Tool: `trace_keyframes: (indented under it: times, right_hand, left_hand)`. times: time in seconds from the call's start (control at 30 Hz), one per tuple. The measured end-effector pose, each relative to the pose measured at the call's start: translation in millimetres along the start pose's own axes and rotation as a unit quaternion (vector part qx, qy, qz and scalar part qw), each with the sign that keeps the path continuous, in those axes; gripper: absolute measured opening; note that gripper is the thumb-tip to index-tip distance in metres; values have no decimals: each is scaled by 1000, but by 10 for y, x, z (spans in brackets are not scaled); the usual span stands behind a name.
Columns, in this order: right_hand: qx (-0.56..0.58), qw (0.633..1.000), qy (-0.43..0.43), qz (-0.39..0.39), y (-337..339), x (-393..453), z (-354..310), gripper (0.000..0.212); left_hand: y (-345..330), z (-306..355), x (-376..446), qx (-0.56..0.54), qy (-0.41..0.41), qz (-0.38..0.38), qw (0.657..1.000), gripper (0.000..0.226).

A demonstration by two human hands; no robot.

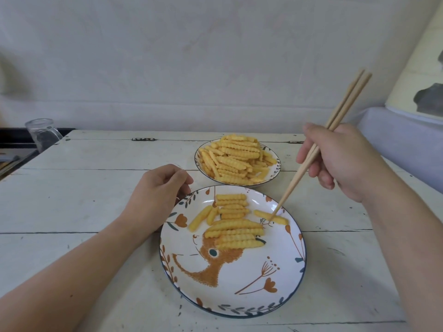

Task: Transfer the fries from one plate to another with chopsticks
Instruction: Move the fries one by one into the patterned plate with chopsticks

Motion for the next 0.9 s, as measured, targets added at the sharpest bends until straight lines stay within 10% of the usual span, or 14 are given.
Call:
trace_keyframes:
  times: [0.27,0.53,0.9]
  right_hand:
    - [11,998,-17,-67,-25,-7,19,49]
    - [134,983,55,112,62,128,132,45]
    - [18,978,206,-19,-485,-105,189,31]
  left_hand:
    - [4,3,-12,-2,0,2,1000,28]
    - [4,5,-13,8,-5,4,1000,29]
    - [7,-2,-8,1,-9,5,1000,28]
Point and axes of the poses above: each hand's wrist, its own x-axis towards the middle knuckle, its own y-axis out of the back of the hand, z = x × y, the point moved 3 cm from there along x, towards the middle knuckle, and after that the axes turned 2 degrees about z, right-handed, at the moved point
